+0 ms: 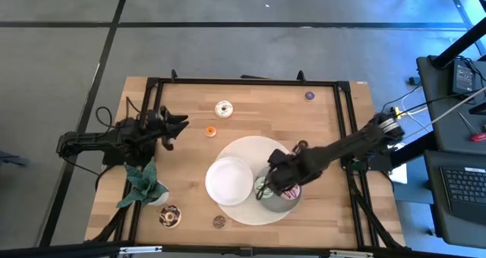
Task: Pick & Place donuts
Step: Put the small yellow donut on the white plate
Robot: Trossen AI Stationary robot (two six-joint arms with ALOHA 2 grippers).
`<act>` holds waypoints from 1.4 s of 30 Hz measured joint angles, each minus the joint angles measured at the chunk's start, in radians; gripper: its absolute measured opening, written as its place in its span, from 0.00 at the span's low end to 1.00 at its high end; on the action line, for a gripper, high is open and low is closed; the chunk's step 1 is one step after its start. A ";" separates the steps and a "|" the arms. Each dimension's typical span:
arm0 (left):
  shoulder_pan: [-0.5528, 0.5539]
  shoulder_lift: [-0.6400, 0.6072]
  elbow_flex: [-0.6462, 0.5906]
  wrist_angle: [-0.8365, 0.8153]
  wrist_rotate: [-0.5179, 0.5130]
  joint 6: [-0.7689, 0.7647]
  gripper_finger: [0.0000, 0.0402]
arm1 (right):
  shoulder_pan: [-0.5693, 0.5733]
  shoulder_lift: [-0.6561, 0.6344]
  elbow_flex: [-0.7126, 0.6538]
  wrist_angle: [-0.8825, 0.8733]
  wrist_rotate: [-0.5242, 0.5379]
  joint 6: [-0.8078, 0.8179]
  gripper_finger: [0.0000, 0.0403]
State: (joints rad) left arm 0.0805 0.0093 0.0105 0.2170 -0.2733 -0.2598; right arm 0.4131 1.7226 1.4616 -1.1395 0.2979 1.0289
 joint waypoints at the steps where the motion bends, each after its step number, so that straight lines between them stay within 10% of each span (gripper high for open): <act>1: 0.000 0.000 0.000 0.030 0.015 0.018 0.32 | -0.004 -0.027 -0.018 0.001 0.012 -0.019 0.42; 16: -0.034 0.403 0.312 -0.127 -0.095 0.128 0.32 | -0.111 -0.599 -0.604 0.505 0.013 -0.126 0.42; 24: -0.020 0.850 0.607 -0.548 -0.108 -0.094 0.32 | -0.186 -0.781 -0.666 0.470 0.098 -0.249 0.42; 33: 0.071 1.195 0.692 -0.550 -0.108 -0.248 0.32 | -0.243 -0.816 -0.684 0.455 0.102 -0.340 0.42; 42: 0.127 1.290 0.703 -0.488 -0.074 -0.330 0.32 | -0.251 -0.816 -0.684 0.453 0.101 -0.384 0.42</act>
State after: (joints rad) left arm 0.2074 1.2997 0.7136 -0.2707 -0.3474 -0.5896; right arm 0.1623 0.9070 0.7776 -0.6861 0.3992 0.6445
